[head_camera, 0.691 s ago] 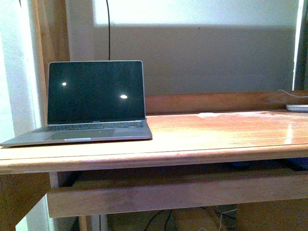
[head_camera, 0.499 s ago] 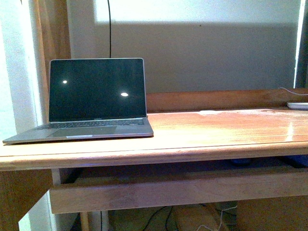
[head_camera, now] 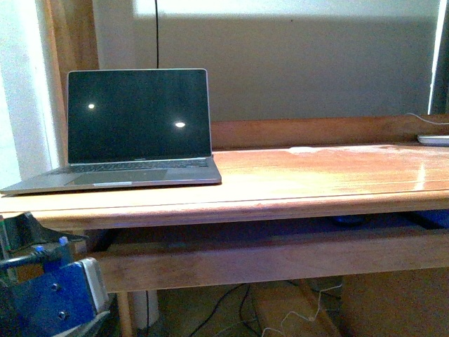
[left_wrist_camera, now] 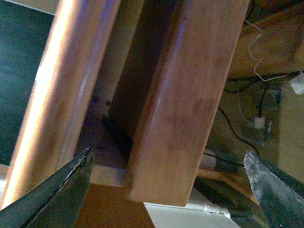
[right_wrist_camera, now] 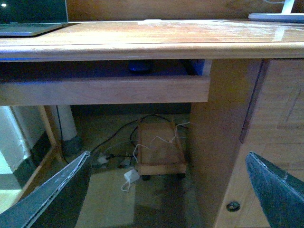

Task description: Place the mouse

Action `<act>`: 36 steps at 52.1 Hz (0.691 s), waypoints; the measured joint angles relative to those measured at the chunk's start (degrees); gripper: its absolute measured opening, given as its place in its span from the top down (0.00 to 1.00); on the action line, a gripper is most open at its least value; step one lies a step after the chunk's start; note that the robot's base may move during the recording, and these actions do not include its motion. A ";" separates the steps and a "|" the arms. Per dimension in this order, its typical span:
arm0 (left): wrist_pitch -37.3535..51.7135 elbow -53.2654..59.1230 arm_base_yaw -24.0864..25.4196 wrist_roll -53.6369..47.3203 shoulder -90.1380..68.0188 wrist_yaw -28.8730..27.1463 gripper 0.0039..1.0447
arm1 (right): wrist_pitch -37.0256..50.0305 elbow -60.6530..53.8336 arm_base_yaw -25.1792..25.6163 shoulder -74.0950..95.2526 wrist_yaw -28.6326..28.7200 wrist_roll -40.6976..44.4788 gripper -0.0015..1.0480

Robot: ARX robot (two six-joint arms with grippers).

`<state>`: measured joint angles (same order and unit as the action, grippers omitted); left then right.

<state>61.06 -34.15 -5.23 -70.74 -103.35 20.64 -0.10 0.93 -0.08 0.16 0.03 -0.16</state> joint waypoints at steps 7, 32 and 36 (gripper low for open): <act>0.13 -1.66 -1.20 -1.46 -2.80 -0.09 0.07 | 0.00 0.00 0.00 0.00 0.00 0.00 0.07; 2.58 -11.85 -3.43 -7.06 -13.20 -1.25 0.07 | 0.00 0.00 0.00 0.00 -0.02 0.00 0.07; 1.46 -12.74 -3.50 -7.63 -14.56 -1.62 0.07 | 0.00 0.00 0.00 0.00 -0.02 0.00 0.07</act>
<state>62.52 -46.89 -8.73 -78.37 -117.91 19.03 -0.10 0.93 -0.08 0.16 0.01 -0.16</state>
